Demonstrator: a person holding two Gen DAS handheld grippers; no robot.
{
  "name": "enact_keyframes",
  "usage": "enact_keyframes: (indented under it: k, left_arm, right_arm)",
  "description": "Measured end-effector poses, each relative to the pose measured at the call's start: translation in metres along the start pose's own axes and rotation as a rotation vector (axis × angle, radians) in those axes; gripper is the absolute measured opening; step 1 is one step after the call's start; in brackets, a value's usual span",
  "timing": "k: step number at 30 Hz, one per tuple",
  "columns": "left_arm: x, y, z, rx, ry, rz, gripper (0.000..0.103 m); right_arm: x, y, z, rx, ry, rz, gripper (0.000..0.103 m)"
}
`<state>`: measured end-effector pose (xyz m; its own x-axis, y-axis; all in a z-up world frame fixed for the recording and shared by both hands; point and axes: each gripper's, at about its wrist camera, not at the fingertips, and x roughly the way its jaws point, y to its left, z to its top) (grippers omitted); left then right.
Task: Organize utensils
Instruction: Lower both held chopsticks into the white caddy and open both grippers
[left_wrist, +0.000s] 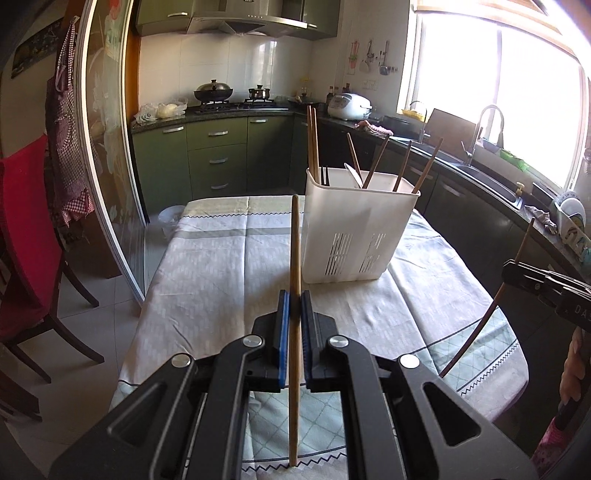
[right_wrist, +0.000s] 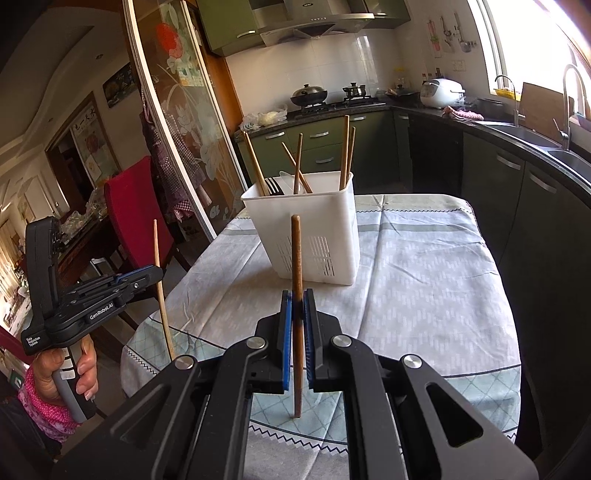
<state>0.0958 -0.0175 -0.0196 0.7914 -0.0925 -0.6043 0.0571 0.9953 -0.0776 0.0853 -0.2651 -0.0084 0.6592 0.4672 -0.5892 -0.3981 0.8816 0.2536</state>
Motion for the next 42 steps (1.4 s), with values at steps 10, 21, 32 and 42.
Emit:
enact_keyframes:
  k: [10,21,32,42]
  left_arm:
    - [-0.026,-0.008,-0.009,0.021,-0.104,0.002,0.006]
    - [-0.030,-0.006,-0.004,0.019,-0.128,-0.014,0.006]
    - [-0.052,-0.017,0.062,0.016,-0.236,-0.121,0.006]
    - [-0.044,-0.037,0.164,-0.013,-0.475,-0.159,0.006]
  right_arm:
    - [0.003,0.004,0.001,-0.011,0.008,0.005,0.007]
    - [0.004,0.005,0.004,-0.019,0.004,0.004,0.007]
    - [-0.034,0.015,0.072,-0.064,-0.179,0.012,0.007]
    - [-0.044,0.018,0.171,-0.077,-0.460,-0.060,0.007]
